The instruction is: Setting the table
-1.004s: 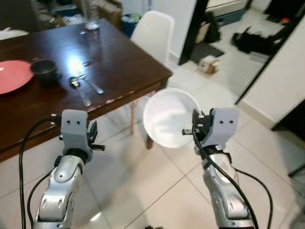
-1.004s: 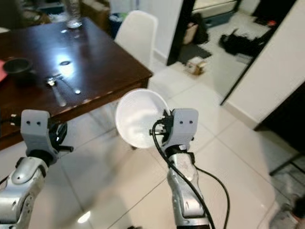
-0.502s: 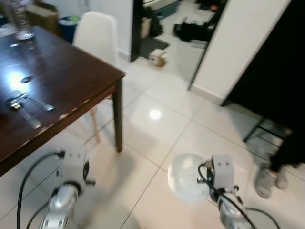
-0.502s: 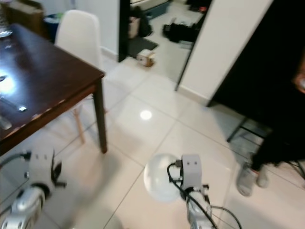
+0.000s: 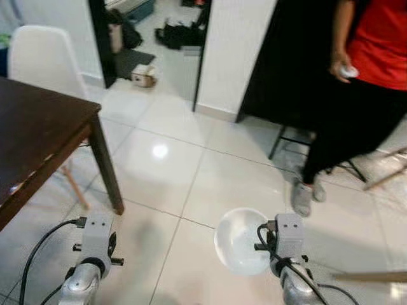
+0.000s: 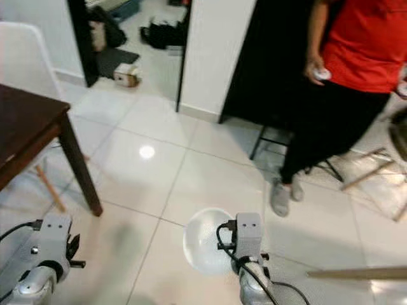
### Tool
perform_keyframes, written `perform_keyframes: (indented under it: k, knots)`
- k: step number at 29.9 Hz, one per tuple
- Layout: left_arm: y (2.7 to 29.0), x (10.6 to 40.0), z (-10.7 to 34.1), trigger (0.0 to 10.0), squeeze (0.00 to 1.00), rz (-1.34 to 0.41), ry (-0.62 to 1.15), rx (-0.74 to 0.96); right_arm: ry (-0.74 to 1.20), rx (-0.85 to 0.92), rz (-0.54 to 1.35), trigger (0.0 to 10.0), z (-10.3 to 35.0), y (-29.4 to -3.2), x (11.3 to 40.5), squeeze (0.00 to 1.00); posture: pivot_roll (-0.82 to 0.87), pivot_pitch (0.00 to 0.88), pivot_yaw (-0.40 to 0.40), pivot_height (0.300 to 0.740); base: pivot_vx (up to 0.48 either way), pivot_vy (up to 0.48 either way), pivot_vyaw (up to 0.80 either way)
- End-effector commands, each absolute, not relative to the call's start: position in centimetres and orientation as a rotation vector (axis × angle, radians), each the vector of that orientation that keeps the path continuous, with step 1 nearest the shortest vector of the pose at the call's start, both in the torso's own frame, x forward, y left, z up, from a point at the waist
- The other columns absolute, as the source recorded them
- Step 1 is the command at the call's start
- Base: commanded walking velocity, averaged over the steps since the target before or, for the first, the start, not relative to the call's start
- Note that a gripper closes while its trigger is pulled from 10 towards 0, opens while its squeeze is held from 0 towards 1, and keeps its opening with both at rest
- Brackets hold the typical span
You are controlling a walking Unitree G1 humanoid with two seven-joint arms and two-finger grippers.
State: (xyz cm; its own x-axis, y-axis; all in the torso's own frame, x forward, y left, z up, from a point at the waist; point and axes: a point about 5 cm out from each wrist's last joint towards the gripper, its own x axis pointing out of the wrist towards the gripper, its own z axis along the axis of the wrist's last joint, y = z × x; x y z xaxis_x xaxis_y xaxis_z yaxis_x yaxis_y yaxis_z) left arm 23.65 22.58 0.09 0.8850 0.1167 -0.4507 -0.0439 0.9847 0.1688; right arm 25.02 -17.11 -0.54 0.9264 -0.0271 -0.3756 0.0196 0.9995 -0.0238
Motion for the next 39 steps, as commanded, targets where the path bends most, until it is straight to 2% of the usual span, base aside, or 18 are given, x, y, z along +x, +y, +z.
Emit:
perform_keyframes:
  k: [1,39]
  knots:
    - [22.06,23.70,-0.17,10.0,0.00,0.067,0.472,0.153,0.387,-0.021,-0.033,10.0,-0.79,-17.34,24.81,0.00,-0.01,0.057,0.010,0.740,0.000,0.000,-0.80]
    - [22.21,24.18,-0.17,10.0,0.00,0.081,0.432,0.154,0.355,-0.028,-0.023,10.0,-0.94,-17.07,25.21,0.00,0.00,0.069,0.003,0.740,0.000,0.000,-0.80]
